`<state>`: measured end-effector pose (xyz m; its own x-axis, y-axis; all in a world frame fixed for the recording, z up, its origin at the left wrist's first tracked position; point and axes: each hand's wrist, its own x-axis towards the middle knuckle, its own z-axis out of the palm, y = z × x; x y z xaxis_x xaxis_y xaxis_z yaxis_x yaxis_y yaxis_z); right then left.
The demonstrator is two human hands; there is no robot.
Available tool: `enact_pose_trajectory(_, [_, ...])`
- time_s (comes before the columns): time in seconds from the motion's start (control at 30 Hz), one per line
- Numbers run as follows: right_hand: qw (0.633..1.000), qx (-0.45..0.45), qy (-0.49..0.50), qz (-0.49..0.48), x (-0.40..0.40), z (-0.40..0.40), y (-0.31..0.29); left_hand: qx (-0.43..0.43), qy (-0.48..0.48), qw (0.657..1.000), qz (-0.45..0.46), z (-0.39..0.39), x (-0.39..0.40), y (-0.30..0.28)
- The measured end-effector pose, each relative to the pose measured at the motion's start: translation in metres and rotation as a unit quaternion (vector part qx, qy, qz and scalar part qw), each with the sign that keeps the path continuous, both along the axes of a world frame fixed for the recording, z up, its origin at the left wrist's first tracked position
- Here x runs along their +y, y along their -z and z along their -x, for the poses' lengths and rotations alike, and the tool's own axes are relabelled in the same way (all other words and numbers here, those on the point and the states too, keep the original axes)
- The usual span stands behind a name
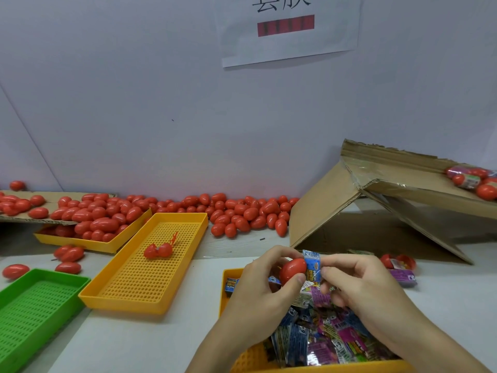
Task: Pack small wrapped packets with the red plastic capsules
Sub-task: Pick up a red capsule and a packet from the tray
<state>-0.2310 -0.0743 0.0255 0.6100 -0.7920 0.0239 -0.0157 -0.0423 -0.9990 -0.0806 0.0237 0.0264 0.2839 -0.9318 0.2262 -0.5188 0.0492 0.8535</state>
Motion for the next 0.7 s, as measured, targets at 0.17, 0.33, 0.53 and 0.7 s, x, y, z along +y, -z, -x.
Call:
enact_pose_trajectory(0.17, [0.999,-0.019,-0.029,-0.018,0.0014,-0.0013,-0.0023,0.001,0.002,1.000,0.003,0.0005,0.0007,0.0002])
enact_pose_trajectory(0.33, [0.999,-0.021,0.024,0.006,-0.0002,-0.0010,0.0017,-0.007,0.010,1.000,-0.001,-0.0010,0.0013,0.0013])
enact_pose_trajectory(0.53, [0.997,0.032,-0.003,0.072,0.0012,0.0015,-0.0013,-0.011,0.017,1.000,-0.001,-0.0027,0.0013,0.0026])
enact_pose_trajectory(0.7, [0.984,0.073,0.011,0.164,0.0021,0.0017,-0.0016,-0.013,0.006,1.000,0.000,-0.0032,0.0016,0.0025])
